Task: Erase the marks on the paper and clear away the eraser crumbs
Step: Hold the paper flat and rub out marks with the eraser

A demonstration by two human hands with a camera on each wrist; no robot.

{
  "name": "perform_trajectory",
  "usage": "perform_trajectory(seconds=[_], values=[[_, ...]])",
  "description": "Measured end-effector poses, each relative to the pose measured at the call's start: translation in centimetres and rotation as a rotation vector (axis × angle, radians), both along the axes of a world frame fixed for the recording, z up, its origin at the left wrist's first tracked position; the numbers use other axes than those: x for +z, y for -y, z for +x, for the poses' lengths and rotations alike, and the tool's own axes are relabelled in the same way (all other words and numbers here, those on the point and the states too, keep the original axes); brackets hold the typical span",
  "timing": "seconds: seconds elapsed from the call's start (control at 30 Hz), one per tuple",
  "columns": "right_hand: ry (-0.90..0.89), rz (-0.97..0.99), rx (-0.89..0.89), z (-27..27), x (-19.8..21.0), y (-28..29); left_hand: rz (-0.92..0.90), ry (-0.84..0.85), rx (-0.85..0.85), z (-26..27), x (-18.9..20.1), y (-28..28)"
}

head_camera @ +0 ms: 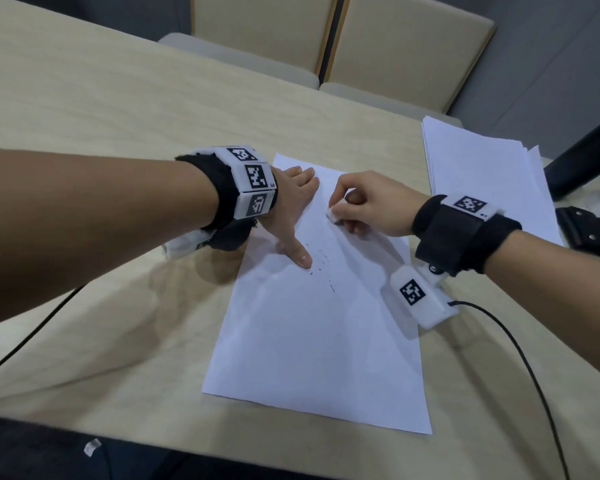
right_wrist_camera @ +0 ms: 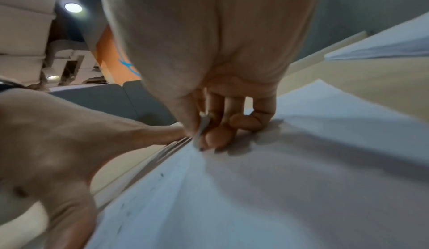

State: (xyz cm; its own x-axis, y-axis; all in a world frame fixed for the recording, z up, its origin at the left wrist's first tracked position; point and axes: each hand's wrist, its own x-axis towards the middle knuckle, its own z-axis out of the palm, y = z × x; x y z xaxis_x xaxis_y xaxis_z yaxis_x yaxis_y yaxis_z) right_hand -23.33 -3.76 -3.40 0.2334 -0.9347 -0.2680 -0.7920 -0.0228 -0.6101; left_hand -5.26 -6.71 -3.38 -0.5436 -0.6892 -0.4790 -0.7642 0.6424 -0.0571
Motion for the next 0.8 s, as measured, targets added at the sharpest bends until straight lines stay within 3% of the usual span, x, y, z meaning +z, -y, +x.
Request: perform_trajectory(seconds=[0.1,0.3,0.47,0.6,0.73,0.8], values=[[0.003,-0.100,-0.130,0.0,-0.5,0.4,-0.005,0.027,-0.032,-0.3,0.0,0.3],[-0.074,-0.015,0.057,-0.2,0.3,-0.4,-0.108,0.089,-0.107,-1.2,0.3,0.6],[-0.127,-0.186,-0.019,0.0,-0.7,0.2,-0.113,0.069,-0.079,-1.0,-0.1,0.7],[-0.125,-0.033,0.090,-0.4,0.2,-0.1,-0.123,0.078,-0.072,-1.1,0.1,0.6],[-0.043,-0.146,-0.058,-0.4,-0.5,0.8,-0.111,0.077,-0.061,-0.9,-0.1,0.6],[-0.087,-0.150,0.016,-0.1,-0.6,0.4,-0.117,0.069,-0.060,-0.9,-0.1,0.6]])
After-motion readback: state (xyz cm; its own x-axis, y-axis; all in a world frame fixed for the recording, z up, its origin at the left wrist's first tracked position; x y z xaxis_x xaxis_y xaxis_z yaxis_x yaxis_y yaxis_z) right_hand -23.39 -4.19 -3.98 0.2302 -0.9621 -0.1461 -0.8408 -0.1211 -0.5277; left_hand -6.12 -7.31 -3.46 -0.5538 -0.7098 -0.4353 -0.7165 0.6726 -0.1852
